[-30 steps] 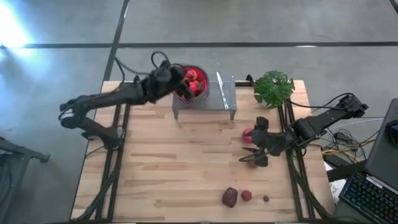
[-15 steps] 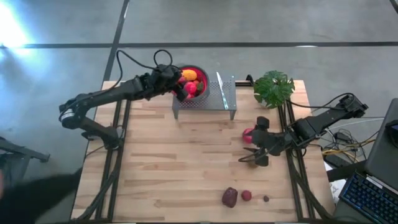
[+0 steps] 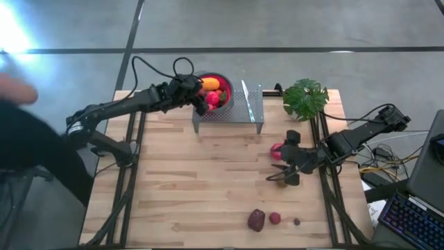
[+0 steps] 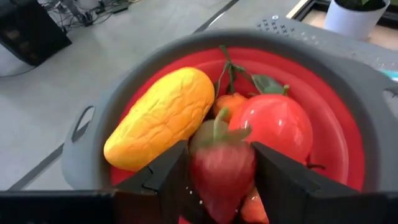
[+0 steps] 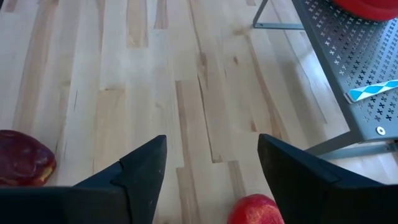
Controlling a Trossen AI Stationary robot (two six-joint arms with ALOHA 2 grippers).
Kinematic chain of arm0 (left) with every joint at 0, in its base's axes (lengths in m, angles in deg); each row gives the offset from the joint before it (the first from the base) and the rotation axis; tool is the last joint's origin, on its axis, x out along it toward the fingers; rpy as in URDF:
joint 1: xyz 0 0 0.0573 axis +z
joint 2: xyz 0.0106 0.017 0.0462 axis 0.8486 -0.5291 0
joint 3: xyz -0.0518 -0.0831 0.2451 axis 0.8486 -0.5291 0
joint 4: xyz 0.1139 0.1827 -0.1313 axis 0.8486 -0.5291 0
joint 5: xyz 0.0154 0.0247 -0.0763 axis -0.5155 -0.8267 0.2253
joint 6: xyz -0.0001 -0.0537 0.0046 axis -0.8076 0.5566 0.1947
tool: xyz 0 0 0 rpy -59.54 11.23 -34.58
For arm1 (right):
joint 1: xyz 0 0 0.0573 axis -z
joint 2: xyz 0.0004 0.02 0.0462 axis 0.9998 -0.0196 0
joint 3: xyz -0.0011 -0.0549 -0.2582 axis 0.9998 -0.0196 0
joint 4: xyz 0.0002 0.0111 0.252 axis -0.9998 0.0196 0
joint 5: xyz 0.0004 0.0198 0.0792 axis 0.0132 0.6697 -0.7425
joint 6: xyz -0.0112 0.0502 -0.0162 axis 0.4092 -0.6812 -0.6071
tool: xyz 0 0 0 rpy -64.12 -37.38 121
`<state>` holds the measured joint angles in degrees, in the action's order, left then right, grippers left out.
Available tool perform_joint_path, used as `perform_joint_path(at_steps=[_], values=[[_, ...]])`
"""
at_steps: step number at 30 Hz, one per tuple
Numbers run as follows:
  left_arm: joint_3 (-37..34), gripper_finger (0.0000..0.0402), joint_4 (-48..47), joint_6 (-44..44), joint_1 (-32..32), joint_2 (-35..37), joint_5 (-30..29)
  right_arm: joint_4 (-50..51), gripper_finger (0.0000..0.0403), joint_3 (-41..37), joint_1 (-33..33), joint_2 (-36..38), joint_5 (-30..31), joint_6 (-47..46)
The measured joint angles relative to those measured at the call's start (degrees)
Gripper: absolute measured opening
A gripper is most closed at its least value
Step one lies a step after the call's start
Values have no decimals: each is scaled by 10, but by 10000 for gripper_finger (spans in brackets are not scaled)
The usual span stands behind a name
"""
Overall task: Pick & Place Fruit
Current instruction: Put the red strawberry into the red strainer bowl on the shelf, then put the red apple into the red strainer bowl on the shelf
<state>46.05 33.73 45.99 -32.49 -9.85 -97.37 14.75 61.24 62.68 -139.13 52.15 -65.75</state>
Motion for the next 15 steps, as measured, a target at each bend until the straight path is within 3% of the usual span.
perform_joint_path(at_steps=[7, 15], values=[[0, 205, -24, -6, 0, 0, 0, 0, 231, 0, 0, 0, 0, 0], [30, 224, -27, 23, -6, 5, 4, 2, 243, 0, 0, 0, -3, 0]])
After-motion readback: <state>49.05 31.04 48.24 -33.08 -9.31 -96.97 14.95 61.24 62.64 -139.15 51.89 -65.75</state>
